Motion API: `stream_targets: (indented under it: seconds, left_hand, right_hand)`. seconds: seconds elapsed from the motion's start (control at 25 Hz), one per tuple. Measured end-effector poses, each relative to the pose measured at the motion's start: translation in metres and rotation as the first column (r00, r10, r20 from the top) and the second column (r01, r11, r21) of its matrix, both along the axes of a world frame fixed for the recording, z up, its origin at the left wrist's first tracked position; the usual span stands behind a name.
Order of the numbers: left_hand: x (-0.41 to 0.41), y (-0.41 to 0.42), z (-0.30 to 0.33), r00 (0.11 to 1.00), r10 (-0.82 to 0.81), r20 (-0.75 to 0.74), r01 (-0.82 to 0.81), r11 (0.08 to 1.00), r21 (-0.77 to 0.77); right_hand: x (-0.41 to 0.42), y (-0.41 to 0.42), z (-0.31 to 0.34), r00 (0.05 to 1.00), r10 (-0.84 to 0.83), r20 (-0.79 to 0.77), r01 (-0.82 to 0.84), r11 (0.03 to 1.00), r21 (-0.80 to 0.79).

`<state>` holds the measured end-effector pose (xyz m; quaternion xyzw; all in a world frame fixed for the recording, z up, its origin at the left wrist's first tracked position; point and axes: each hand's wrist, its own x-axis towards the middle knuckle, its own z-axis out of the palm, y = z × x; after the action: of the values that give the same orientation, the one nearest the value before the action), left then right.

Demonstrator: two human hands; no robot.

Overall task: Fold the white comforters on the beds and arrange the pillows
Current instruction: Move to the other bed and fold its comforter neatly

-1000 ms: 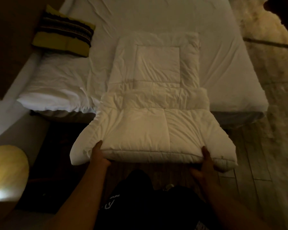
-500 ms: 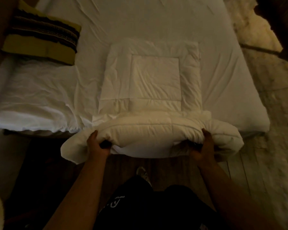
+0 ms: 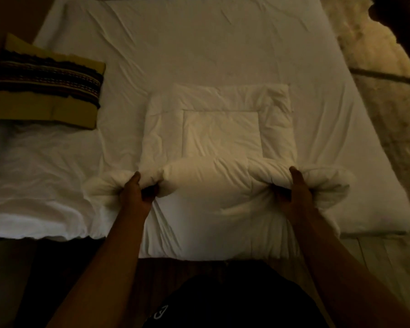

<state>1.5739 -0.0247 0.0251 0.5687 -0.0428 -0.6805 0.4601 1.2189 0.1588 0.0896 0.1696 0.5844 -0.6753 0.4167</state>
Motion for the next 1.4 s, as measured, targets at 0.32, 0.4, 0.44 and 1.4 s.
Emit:
stream_targets:
  seconds: [0.32, 0.4, 0.44, 1.4]
  left_hand:
    - [-0.083, -0.120, 0.033, 0.965, -0.154, 0.213, 0.151, 0.988, 0.030]
    - [-0.098, -0.148, 0.038, 0.958, -0.149, 0.247, 0.142, 0.989, 0.043]
    - [-0.103, -0.162, 0.041, 0.952, -0.139, 0.273, 0.132, 0.990, 0.046]
    - [-0.247, -0.429, -0.067, -0.575, -0.229, 0.786, 0.786, 0.114, 0.608]
  right_hand:
    - [-0.079, -0.130, -0.023, 0.993, -0.070, 0.099, 0.064, 0.996, 0.064]
    - [-0.090, -0.157, -0.027, 0.979, -0.193, 0.065, 0.182, 0.973, 0.142]
    - [-0.096, -0.171, -0.028, 0.968, -0.248, 0.028, 0.239, 0.953, 0.184]
    - [-0.247, -0.437, -0.127, -0.282, 0.947, -0.153, 0.044, 0.172, 0.984]
